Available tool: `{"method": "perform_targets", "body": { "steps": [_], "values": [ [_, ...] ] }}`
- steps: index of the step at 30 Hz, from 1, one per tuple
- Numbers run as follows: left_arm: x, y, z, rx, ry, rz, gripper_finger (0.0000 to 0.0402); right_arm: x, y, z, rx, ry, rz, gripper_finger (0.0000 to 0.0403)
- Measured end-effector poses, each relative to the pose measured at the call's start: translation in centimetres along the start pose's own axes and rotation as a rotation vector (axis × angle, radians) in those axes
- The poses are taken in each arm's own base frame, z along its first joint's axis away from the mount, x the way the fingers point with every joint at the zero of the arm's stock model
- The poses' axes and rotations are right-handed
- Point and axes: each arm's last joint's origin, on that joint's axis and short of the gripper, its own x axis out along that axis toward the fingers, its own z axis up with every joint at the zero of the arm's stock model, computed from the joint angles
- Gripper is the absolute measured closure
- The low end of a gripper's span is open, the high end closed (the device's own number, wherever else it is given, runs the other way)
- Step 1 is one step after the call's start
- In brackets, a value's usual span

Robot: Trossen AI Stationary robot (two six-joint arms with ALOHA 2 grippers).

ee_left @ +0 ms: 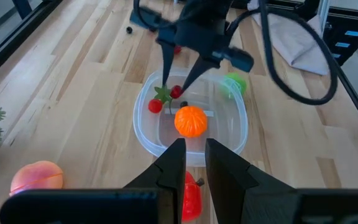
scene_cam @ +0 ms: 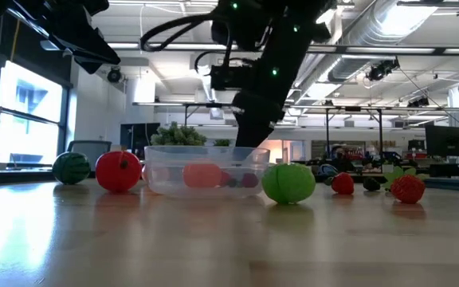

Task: Pick and placing Produce into tupperware
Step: Put the top blueberry into the transparent bin, then put the blueberry into the transparent bin

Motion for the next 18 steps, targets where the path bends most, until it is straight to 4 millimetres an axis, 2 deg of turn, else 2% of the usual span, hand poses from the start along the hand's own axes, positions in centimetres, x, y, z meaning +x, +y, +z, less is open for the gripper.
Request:
{"method": "perform_targets", "body": {
  "steps": [3, 9, 18],
  "values": [
    [0.0, 0.0, 0.0, 0.000, 0.000, 0.000, 0.0350, -1.6, -0.5, 0.6, 0.035, 0.066, -0.073, 0.0265],
    [0.0, 0.0, 0.0, 0.000, 0.000, 0.000, 0.0350, -4.7, -2.1, 1.1, 0.069, 0.177, -0.355, 0.0265],
    [0.0, 0.0, 0.0, 0.000, 0.000, 0.000, 0.0350, -6.1, -5.4, -1.1, 0.147, 0.347, -0.593, 0.0265]
  ]
}}
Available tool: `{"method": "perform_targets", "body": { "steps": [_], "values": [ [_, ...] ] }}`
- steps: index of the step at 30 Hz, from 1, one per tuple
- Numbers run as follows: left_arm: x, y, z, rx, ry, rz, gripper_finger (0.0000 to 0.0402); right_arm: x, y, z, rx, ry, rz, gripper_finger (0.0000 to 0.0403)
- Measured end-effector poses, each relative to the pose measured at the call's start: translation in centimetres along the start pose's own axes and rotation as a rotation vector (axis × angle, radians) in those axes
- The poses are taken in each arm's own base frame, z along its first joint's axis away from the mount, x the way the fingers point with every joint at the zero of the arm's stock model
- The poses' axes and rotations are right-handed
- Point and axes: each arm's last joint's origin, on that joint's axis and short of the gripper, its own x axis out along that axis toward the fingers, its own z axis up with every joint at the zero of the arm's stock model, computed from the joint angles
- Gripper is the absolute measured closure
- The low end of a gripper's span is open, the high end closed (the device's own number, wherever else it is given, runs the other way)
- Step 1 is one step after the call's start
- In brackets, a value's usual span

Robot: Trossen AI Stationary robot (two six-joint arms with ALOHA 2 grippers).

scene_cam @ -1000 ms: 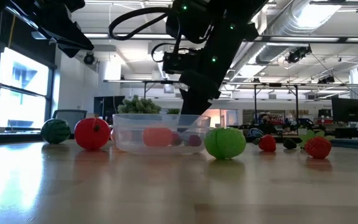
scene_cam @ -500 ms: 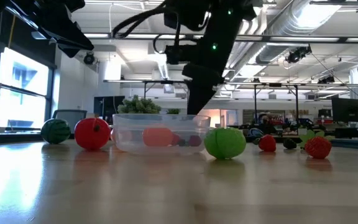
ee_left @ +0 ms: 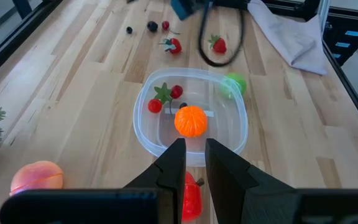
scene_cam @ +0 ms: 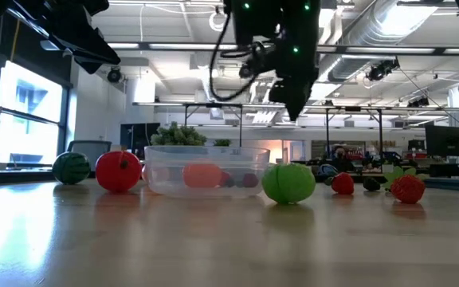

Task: Pick and placing Produce into tupperware
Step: Put the blueberry into the transparent bin

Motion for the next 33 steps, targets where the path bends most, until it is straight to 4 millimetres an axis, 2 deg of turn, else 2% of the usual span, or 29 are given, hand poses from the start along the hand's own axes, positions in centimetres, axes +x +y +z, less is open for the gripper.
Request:
{"method": "perform_targets", "body": {
  "steps": [5, 10, 14, 19, 25, 33],
  "values": [
    [0.0, 0.0, 0.0, 0.000, 0.001, 0.000, 0.0350, 1.3, -1.8, -2.7, 0.052, 0.072, -0.027, 0.0265],
    [0.0, 0.0, 0.0, 0.000, 0.001, 0.000, 0.0350, 2.0, -3.9, -7.5, 0.193, 0.088, -0.030, 0.0265],
    [0.0, 0.0, 0.0, 0.000, 0.002, 0.000, 0.0350, 2.5, -4.8, -11.2, 0.373, 0.026, 0.113, 0.0265],
    [0.0, 0.0, 0.0, 0.000, 0.001, 0.000, 0.0350, 4.3, -4.4, -14.3, 0.549, -0.119, 0.337, 0.0265],
    [0.0, 0.0, 0.0, 0.000, 0.001, 0.000, 0.0350, 7.0, -4.4, -16.2, 0.708, -0.239, 0.461, 0.0265],
    [0.0, 0.0, 0.0, 0.000, 0.001, 0.000, 0.0350, 9.4, -4.8, -15.9, 0.771, -0.214, 0.493, 0.0255]
  ]
}}
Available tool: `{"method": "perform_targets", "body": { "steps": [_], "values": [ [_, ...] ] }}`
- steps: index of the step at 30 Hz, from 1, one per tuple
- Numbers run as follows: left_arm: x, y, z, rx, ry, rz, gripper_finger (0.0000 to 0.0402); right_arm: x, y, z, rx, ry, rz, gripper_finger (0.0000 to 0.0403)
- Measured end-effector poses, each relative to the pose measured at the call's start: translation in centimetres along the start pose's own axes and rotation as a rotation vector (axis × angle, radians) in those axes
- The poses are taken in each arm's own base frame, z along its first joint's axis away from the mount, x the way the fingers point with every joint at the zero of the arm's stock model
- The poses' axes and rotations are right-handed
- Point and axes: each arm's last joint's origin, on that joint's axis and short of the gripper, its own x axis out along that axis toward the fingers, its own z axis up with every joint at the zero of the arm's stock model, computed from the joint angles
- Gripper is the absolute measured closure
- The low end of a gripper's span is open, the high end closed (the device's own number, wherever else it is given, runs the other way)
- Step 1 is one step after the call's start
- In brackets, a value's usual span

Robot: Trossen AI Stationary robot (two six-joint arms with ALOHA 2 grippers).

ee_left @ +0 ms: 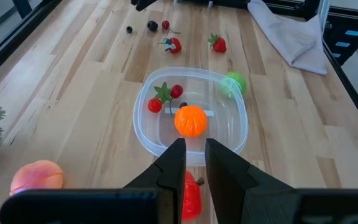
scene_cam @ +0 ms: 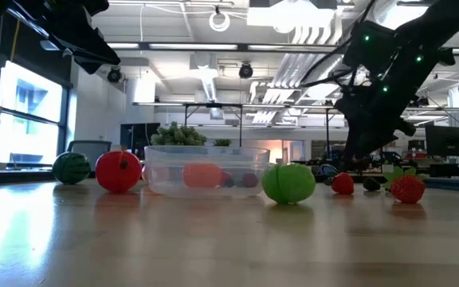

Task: Pick and placing Produce into tupperware
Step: Put the blueberry into the transparent bin

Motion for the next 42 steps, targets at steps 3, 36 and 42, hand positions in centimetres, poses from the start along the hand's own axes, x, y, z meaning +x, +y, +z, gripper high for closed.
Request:
{"method": "perform_targets", "body": {
  "steps": [3, 36, 42],
  "values": [
    [0.0, 0.0, 0.0, 0.000, 0.000, 0.000, 0.0350, 0.6, -0.2, 0.1, -0.011, 0.011, -0.021, 0.0235],
    [0.0, 0.0, 0.0, 0.000, 0.000, 0.000, 0.0350, 5.8, 1.3, -1.1, -0.038, 0.057, -0.072, 0.0224],
    [0.0, 0.0, 0.0, 0.000, 0.000, 0.000, 0.0350, 5.8, 1.3, -1.1, -0.029, 0.055, -0.067, 0.0267]
  ]
}}
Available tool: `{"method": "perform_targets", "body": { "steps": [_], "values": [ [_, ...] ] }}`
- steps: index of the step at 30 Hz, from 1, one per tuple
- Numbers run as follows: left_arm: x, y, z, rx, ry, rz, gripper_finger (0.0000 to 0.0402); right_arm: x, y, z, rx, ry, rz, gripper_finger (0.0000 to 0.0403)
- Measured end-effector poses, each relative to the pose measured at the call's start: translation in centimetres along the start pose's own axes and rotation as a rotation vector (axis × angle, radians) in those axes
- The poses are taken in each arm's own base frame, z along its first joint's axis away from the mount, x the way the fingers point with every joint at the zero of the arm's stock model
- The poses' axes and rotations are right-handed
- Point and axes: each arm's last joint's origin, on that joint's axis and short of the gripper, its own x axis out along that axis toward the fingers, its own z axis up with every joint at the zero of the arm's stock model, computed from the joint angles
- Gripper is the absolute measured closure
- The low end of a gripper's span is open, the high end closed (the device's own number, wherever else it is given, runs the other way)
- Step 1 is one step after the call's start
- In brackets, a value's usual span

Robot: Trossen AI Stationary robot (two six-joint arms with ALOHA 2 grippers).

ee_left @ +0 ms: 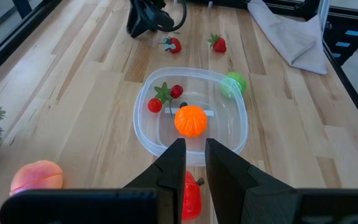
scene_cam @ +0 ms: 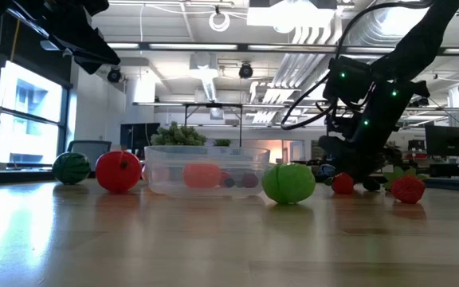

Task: Pick and placing Produce into tupperware
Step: Put the blueberry into the transparent bin

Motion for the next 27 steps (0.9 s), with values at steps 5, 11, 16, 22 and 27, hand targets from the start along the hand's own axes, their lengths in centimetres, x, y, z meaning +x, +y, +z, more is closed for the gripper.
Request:
{"method": "perform_targets", "body": {
  "steps": [5, 11, 16, 22, 27],
  "values": [
    [0.00, 0.00, 0.00, 0.000, 0.000, 0.000, 0.0350, 0.01, 0.00, -0.01, 0.019, 0.000, -0.001, 0.0294],
    [0.00, 0.00, 0.00, 0.000, 0.000, 0.000, 0.0350, 0.01, -0.02, -0.01, 0.019, -0.001, -0.004, 0.0321],
    [0.00, 0.00, 0.00, 0.000, 0.000, 0.000, 0.0350, 0.02, -0.06, 0.00, 0.019, -0.005, -0.011, 0.0339],
    [0.00, 0.00, 0.00, 0.000, 0.000, 0.000, 0.0350, 0.01, -0.06, 0.00, 0.019, -0.007, -0.014, 0.0351],
    [0.00, 0.00, 0.00, 0.000, 0.000, 0.000, 0.0350, 0.01, -0.07, 0.01, 0.018, -0.010, -0.017, 0.0352]
  ]
}}
